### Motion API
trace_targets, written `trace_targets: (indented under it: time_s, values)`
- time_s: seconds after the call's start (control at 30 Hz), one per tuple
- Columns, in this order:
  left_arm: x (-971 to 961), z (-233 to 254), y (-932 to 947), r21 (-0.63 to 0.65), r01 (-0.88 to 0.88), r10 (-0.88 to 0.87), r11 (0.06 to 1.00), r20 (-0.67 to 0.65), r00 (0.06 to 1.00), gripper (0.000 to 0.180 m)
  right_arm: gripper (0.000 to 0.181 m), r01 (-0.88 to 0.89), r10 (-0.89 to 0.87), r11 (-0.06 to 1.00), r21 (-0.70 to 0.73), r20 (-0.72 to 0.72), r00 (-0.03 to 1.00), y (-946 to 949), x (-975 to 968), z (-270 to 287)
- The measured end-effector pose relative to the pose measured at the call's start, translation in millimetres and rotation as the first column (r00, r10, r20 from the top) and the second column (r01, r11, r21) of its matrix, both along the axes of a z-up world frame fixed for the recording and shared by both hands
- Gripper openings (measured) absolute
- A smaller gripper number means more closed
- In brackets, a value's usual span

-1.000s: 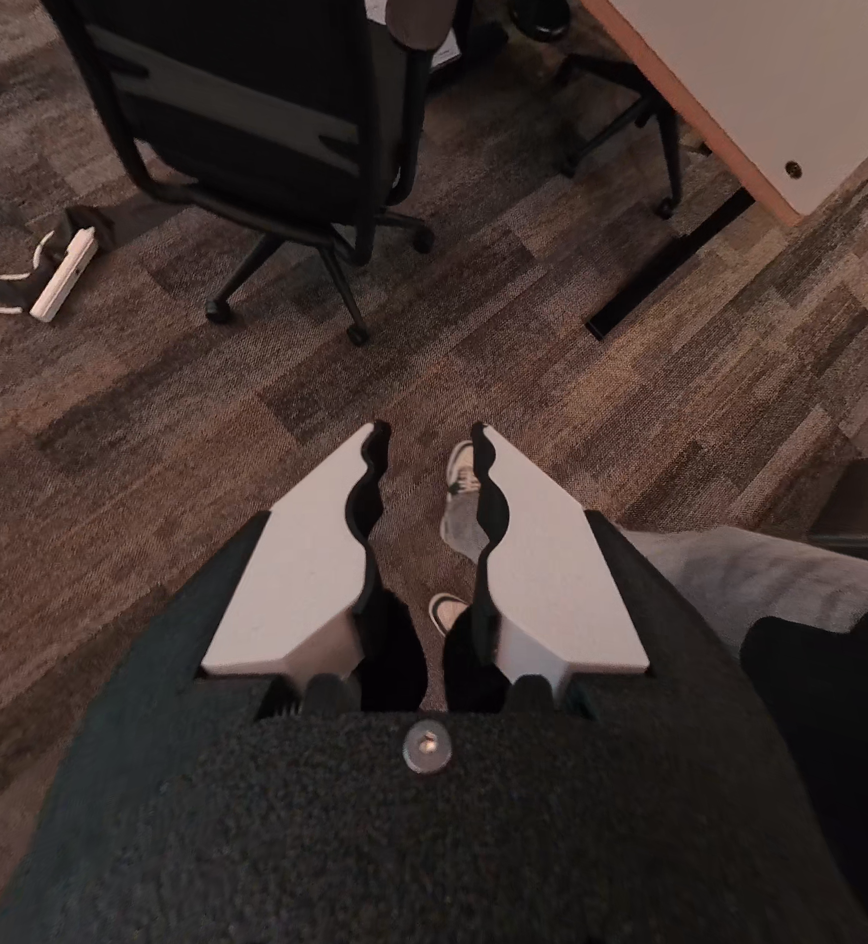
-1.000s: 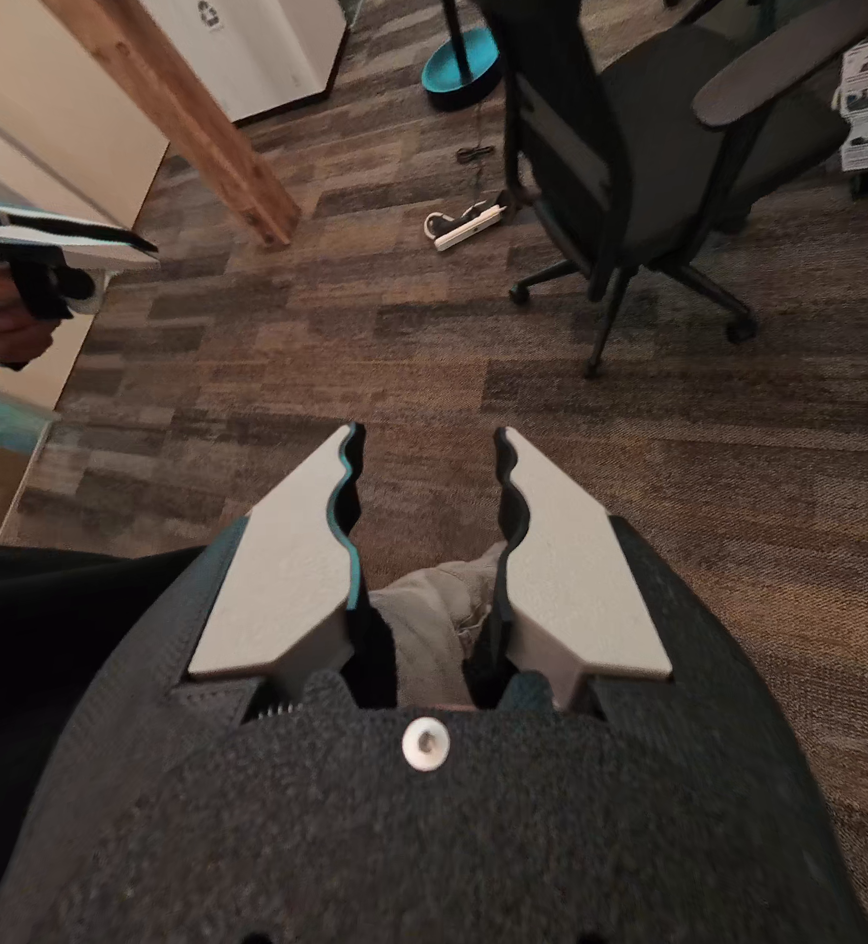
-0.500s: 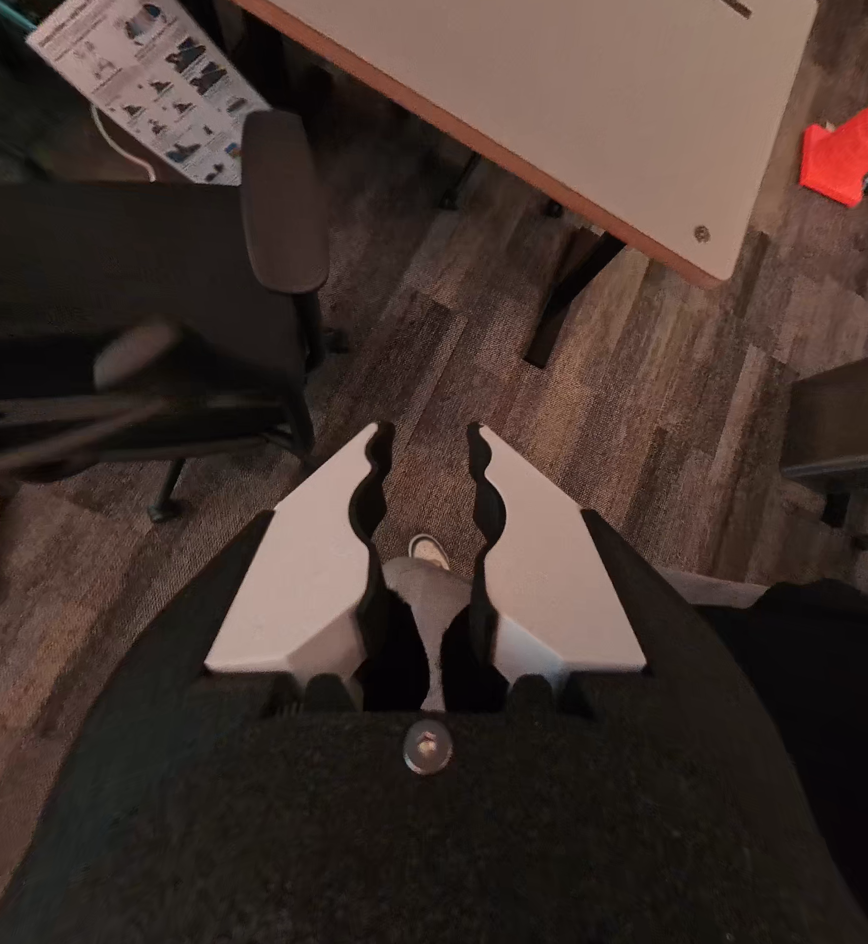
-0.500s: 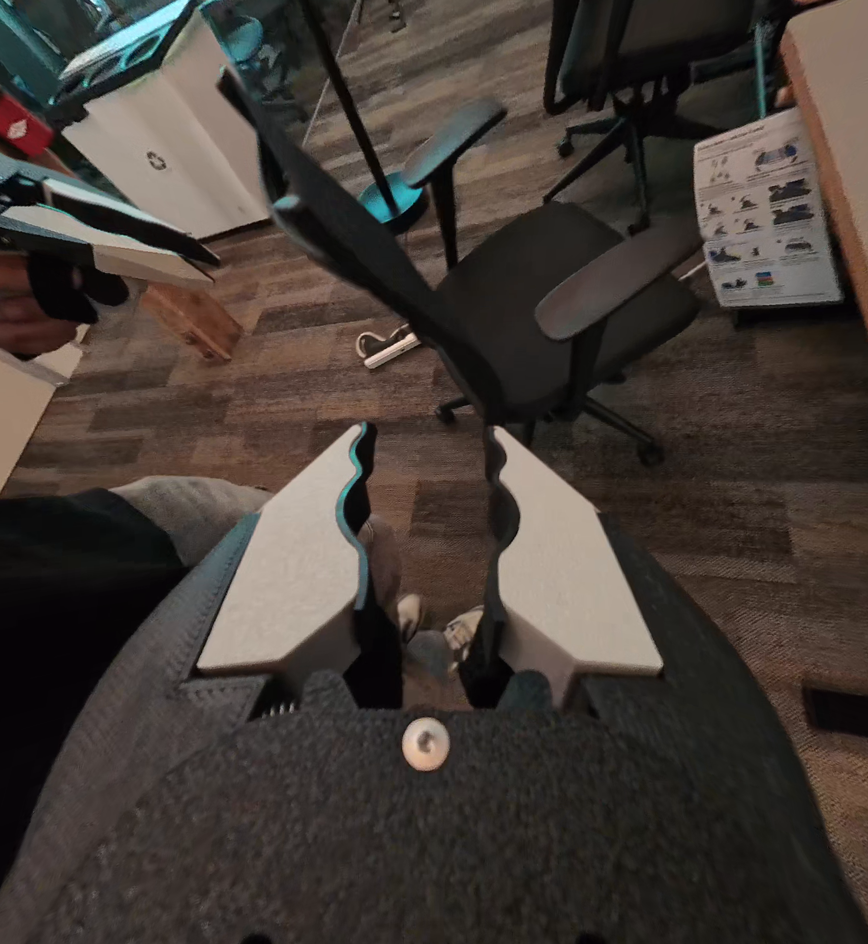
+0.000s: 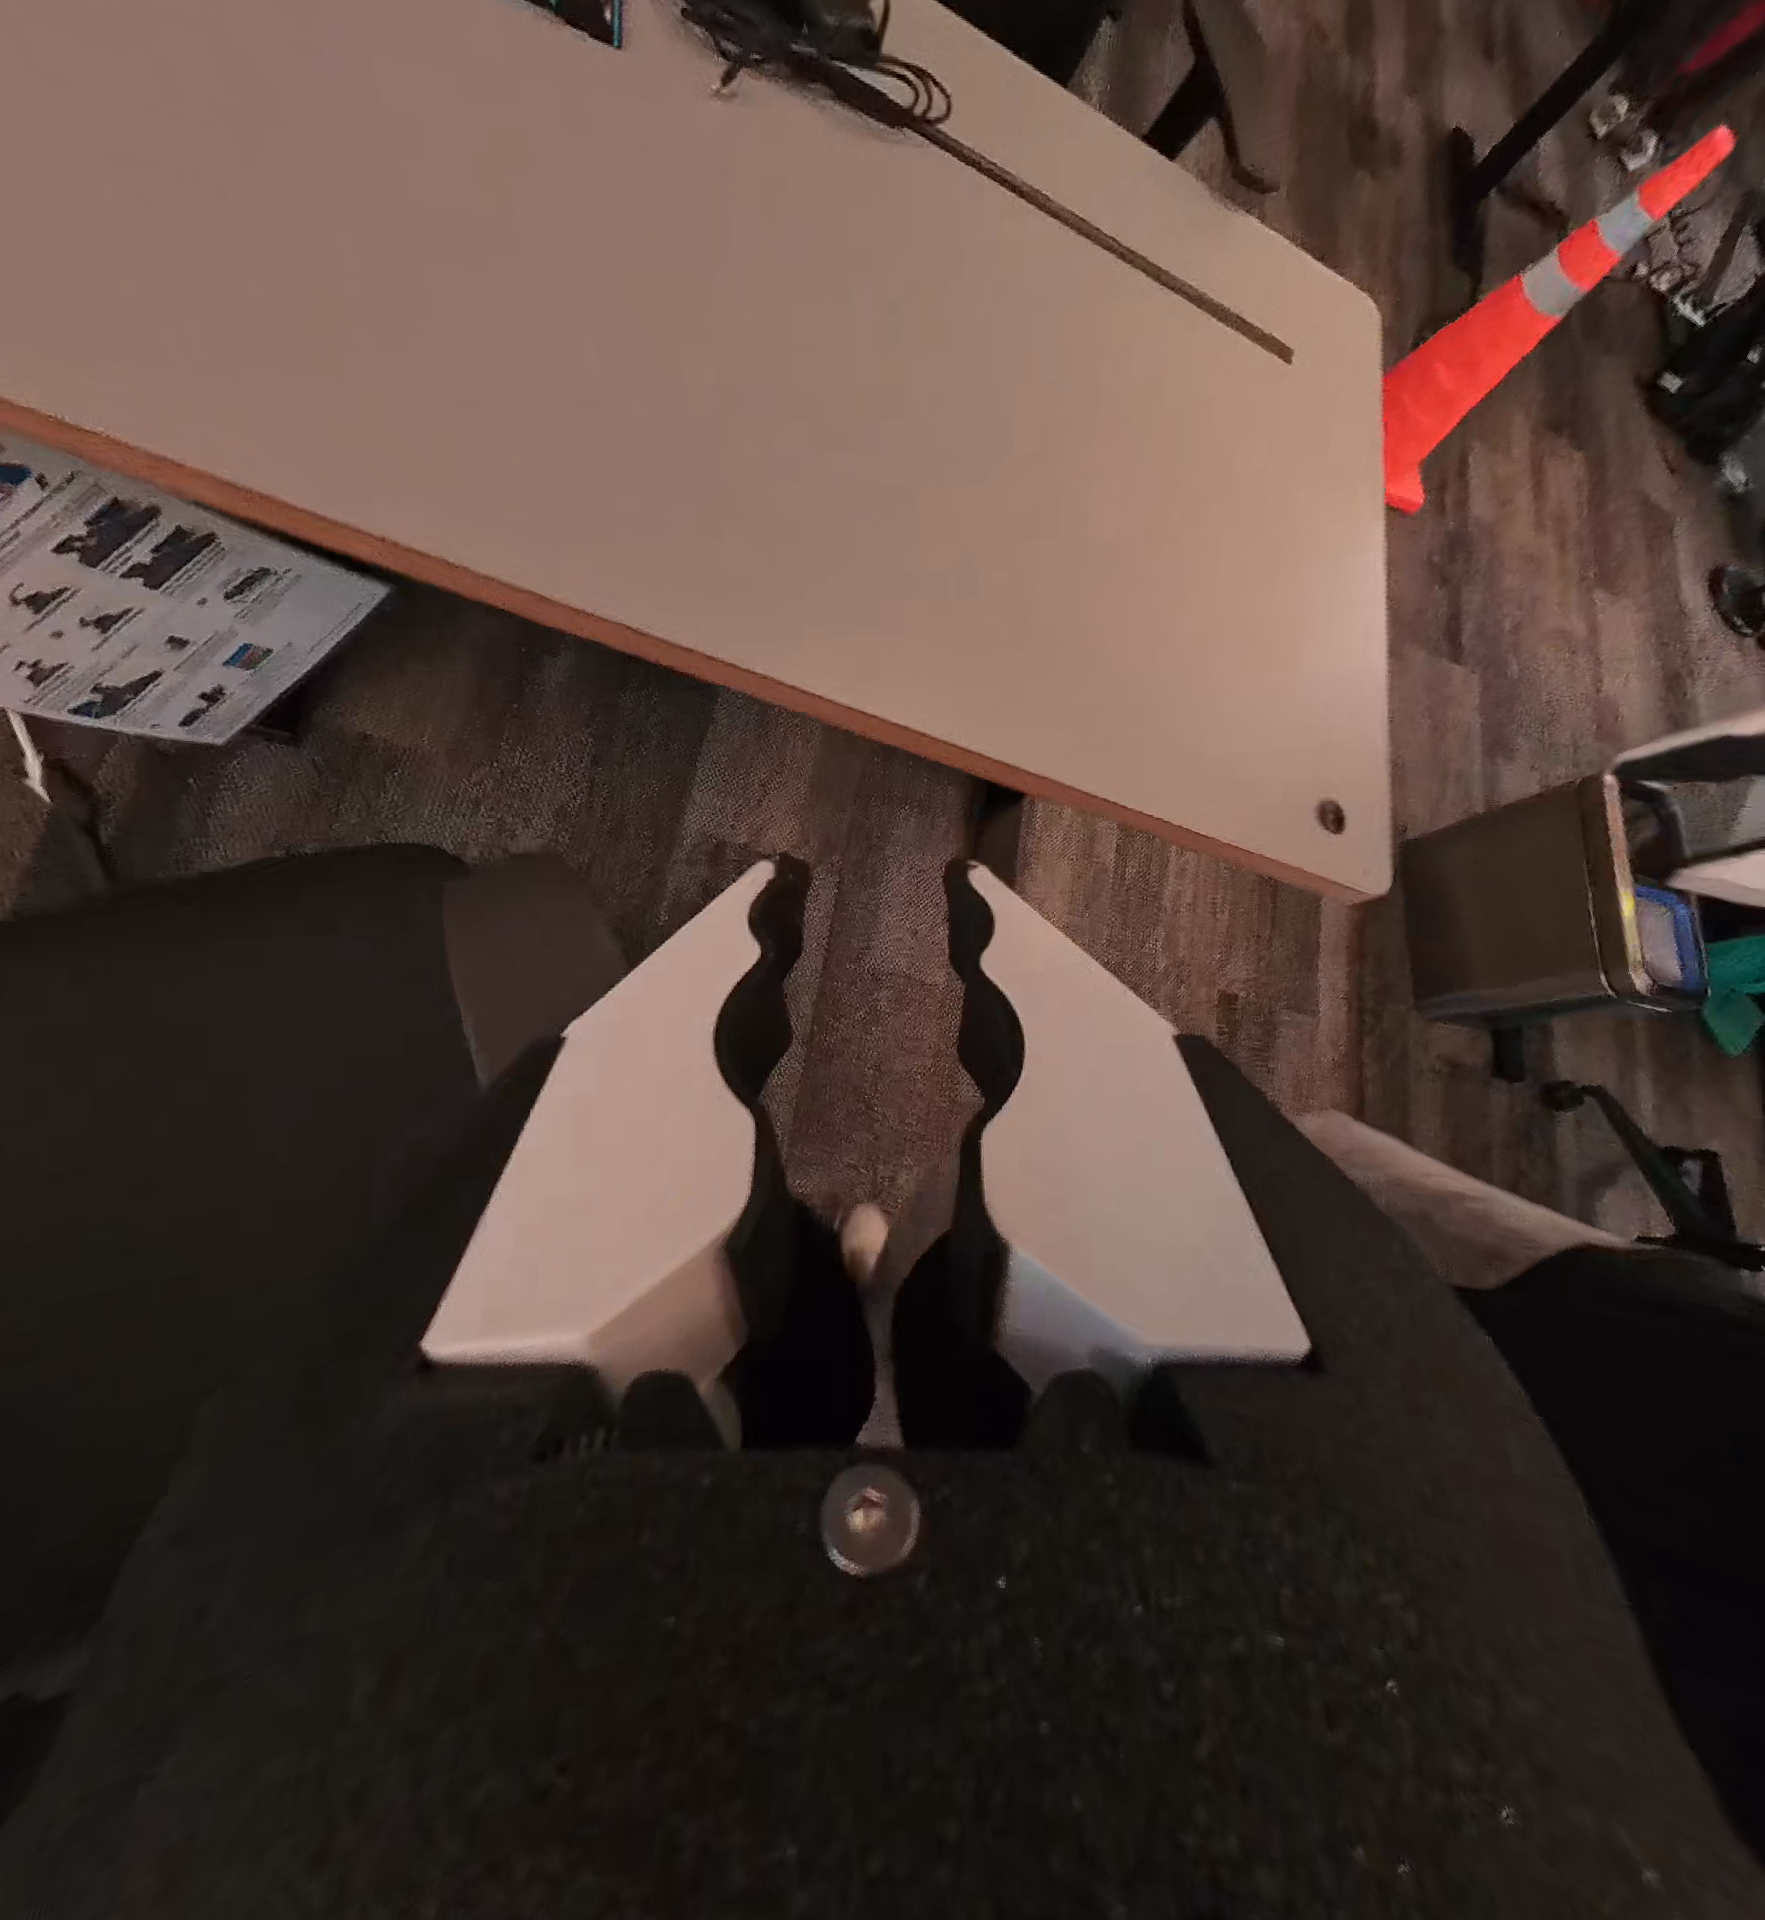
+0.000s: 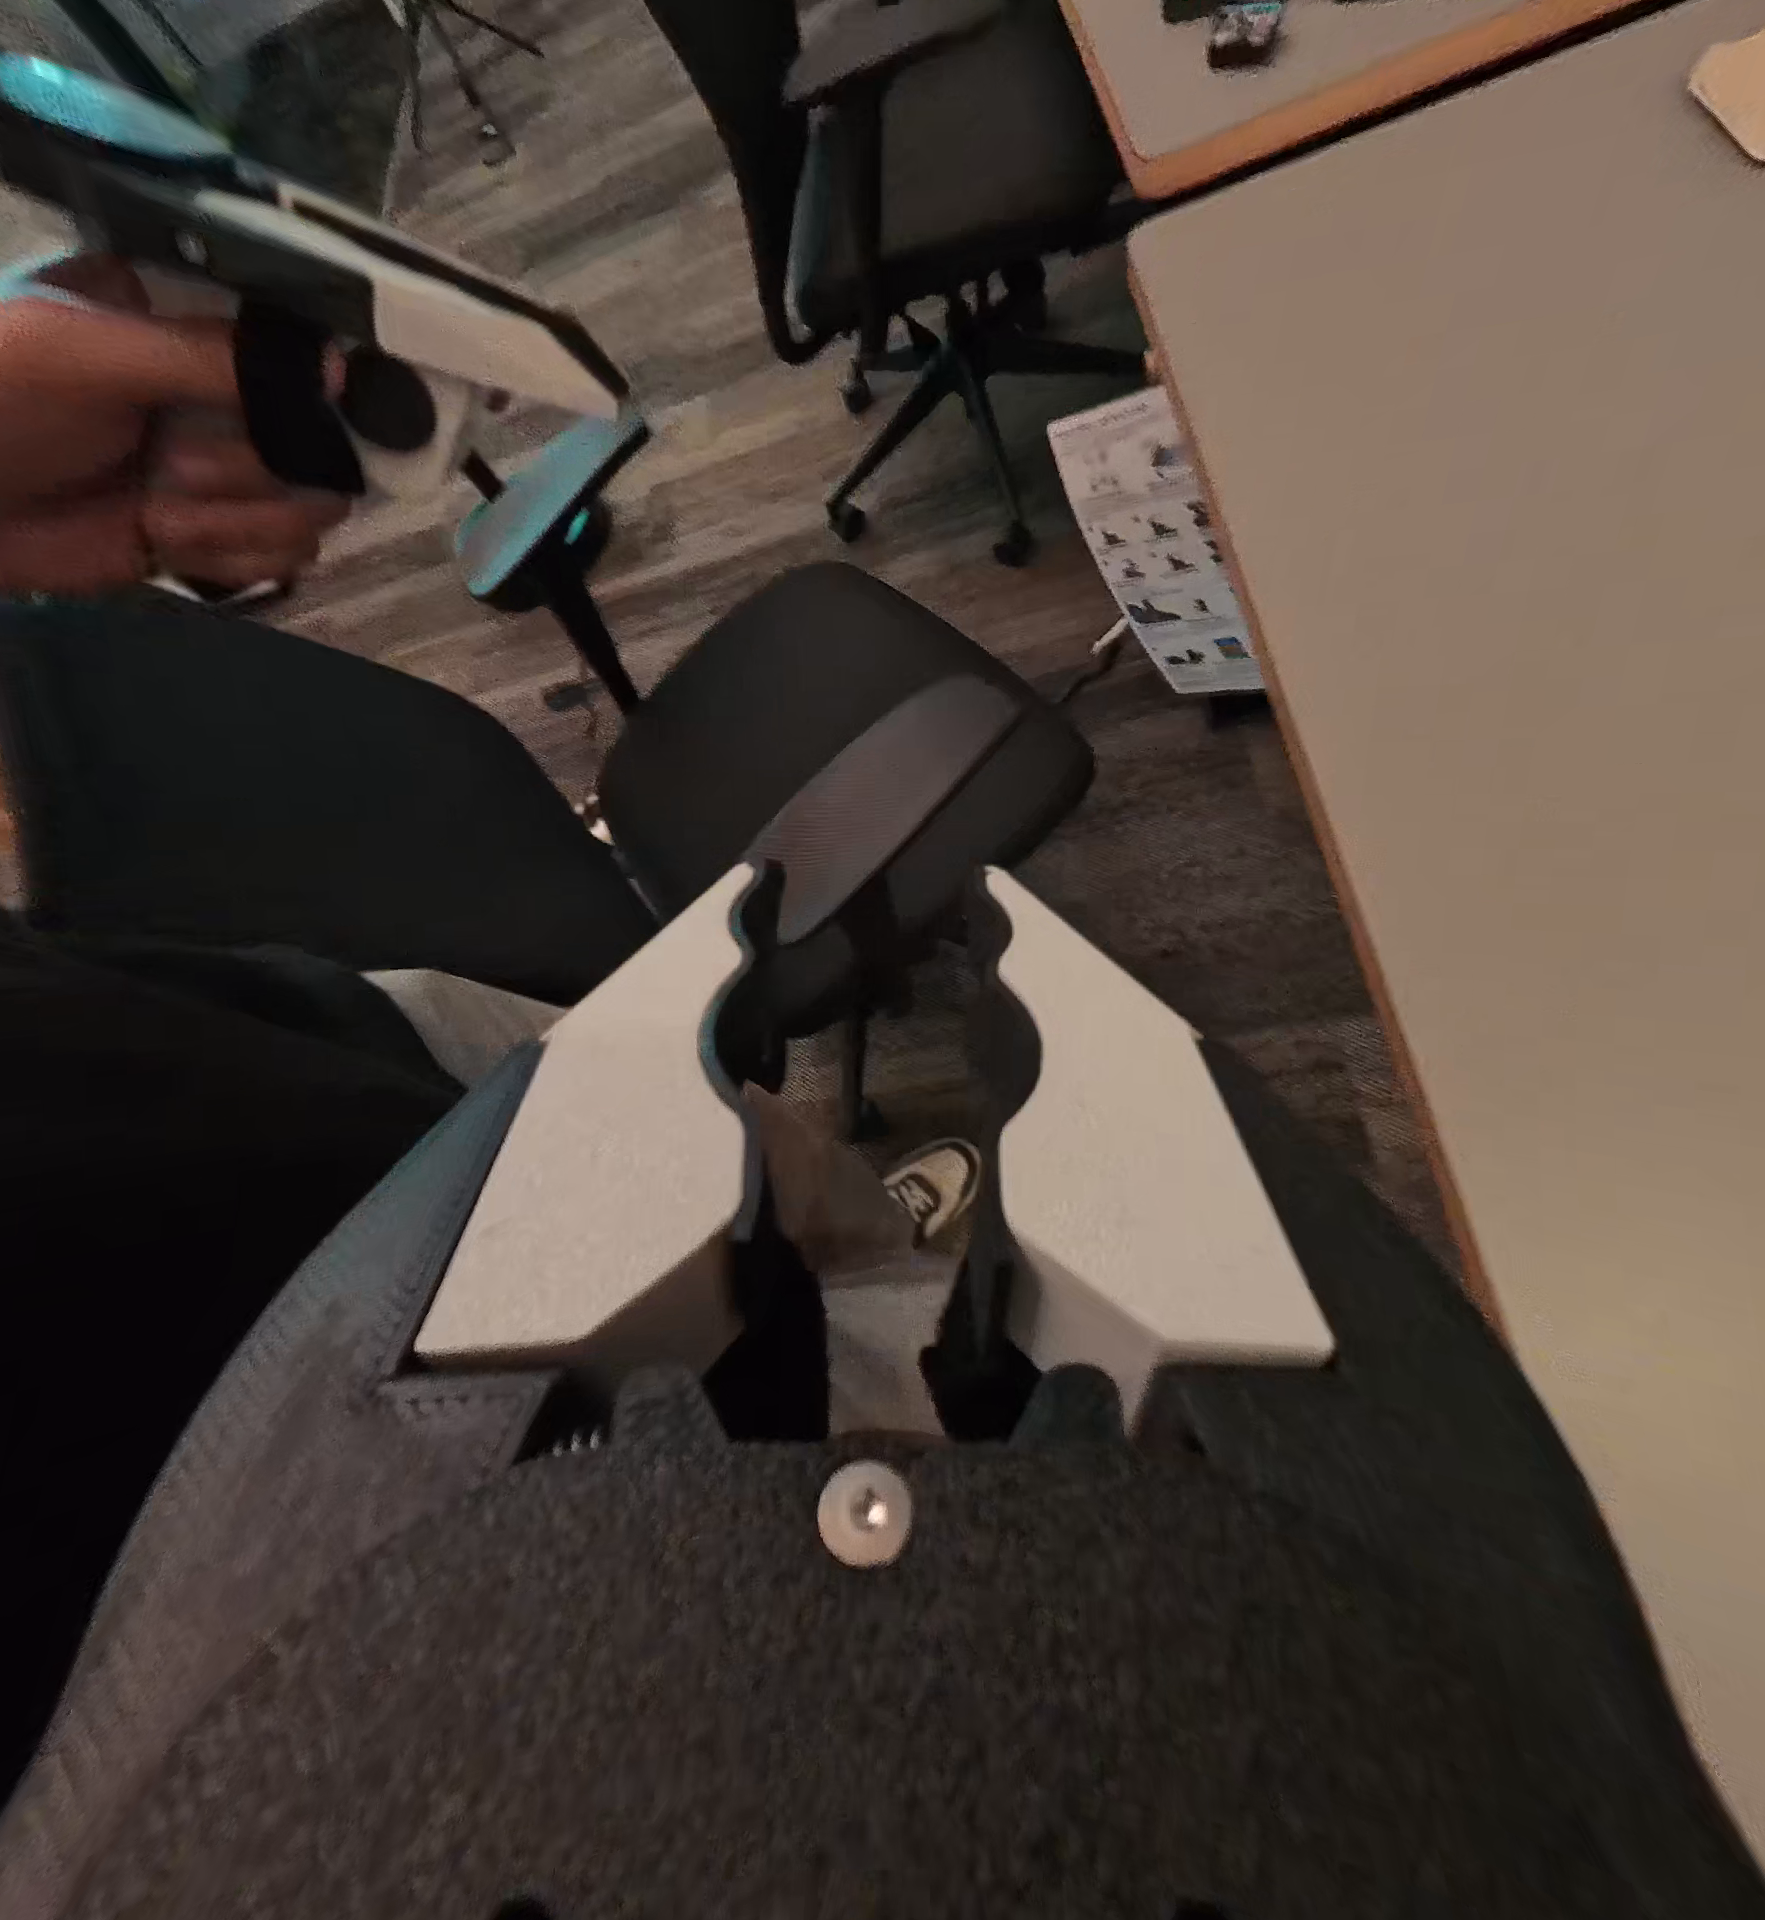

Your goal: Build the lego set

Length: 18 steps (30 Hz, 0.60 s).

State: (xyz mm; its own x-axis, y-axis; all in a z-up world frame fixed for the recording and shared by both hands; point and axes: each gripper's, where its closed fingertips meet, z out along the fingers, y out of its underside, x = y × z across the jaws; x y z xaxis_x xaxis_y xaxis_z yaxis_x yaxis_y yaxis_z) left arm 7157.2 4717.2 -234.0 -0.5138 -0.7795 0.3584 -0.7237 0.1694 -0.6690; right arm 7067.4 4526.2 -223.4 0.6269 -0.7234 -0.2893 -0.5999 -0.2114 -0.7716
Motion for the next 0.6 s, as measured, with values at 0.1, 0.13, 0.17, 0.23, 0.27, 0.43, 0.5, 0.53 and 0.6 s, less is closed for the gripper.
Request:
trace_targets:
  time_s: [0.1, 0.13, 0.17, 0.23, 0.27, 0.43, 0.5, 0.53, 0.6]
  values:
    - [64, -16, -3, 0.022, 0.02, -0.019, 1.0, -0.023, 1.0, 0.026, 0.036, 0.035, -0.035, 0.999, -0.005, -0.044, 0.998, -18, 44, -8]
    - [84, -22, -3, 0.022, 0.023, -0.022, 1.0, -0.037, 0.999, 0.024, 0.036, 0.048, -0.048, 0.999, 0.004, -0.046, 0.998, -23, 59, -9]
    - [104, -29, -4, 0.02, 0.02, -0.019, 1.0, -0.046, 0.999, 0.024, 0.036, 0.06, -0.06, 0.998, 0.009, -0.044, 0.997, -30, 75, -11]
    - [142, -43, -6, 0.016, 0.011, -0.01, 1.0, -0.062, 0.998, 0.021, 0.035, 0.067, -0.066, 0.998, 0.014, -0.036, 0.997, -44, 109, -17]
    - [160, -50, -8, 0.011, 0.003, -0.002, 1.0, -0.074, 0.997, 0.02, 0.035, 0.06, -0.06, 0.998, 0.012, -0.03, 0.998, -51, 126, -22]
    - [238, -75, -25, -0.041, -0.069, 0.061, 0.997, -0.178, 0.982, 0.017, 0.035, 0.039, -0.039, 0.999, 0.021, -0.036, 0.999, -82, 223, -35]
    - [264, -69, -34, -0.096, -0.095, 0.073, 0.991, -0.215, 0.974, 0.017, 0.033, 0.049, -0.05, 0.996, 0.078, 0.001, 0.999, -88, 260, -24]
    - [276, -67, -37, -0.099, -0.098, 0.074, 0.99, -0.221, 0.972, 0.017, 0.033, 0.041, -0.041, 0.995, 0.088, 0.004, 0.999, -89, 275, -26]
    - [298, -66, -37, -0.075, -0.097, 0.076, 0.992, -0.239, 0.968, 0.017, 0.033, 0.013, -0.012, 0.998, 0.068, -0.024, 1.0, -93, 298, -36]
